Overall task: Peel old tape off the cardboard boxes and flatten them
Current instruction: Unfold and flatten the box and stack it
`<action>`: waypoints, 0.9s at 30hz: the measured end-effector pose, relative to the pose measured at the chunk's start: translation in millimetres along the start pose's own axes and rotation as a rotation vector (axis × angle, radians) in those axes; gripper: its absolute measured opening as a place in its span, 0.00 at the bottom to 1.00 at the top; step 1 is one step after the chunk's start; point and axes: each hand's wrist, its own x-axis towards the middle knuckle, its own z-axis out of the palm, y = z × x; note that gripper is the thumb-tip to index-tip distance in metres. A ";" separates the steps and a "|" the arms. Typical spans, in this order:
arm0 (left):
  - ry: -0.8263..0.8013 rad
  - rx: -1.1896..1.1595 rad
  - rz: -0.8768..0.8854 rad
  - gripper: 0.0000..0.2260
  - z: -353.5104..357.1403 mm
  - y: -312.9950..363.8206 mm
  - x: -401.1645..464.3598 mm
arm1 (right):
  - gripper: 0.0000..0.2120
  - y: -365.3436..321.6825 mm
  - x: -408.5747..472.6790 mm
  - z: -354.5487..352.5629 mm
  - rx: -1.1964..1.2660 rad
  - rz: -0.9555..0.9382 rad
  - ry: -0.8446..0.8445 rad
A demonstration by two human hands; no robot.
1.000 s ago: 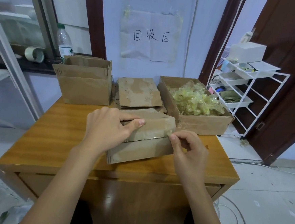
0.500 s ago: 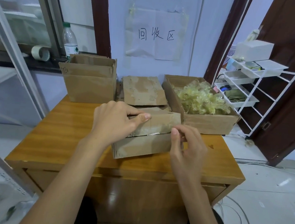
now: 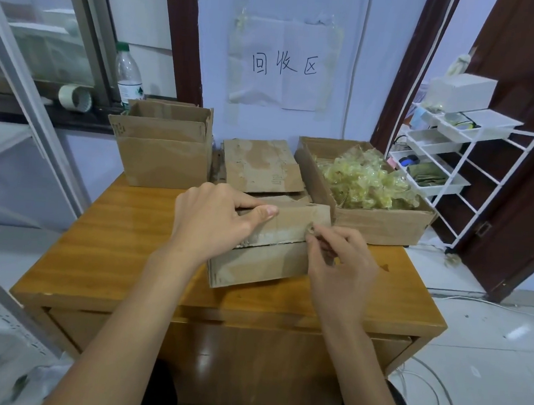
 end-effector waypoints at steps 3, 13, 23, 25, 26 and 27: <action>0.001 -0.009 -0.010 0.16 -1.1 -0.2 2.1 | 0.06 -1.0 -1.5 4.7 0.050 0.025 0.014; -0.014 0.030 -0.014 0.16 0.2 4.3 4.8 | 0.03 -18.8 -23.4 11.4 0.049 -0.160 -0.197; -0.013 0.045 0.002 0.17 2.8 4.0 6.6 | 0.06 -9.9 -30.1 -2.2 0.245 0.092 -0.024; -0.012 0.042 0.000 0.16 3.0 3.9 5.9 | 0.11 -10.1 -24.7 -3.6 0.291 0.167 -0.002; -0.012 0.043 0.001 0.16 2.9 4.0 5.5 | 0.13 -9.3 -21.5 -3.4 0.298 0.175 -0.002; -0.013 0.048 0.002 0.16 3.2 4.0 4.8 | 0.14 -8.2 -18.6 -2.9 0.288 0.167 -0.008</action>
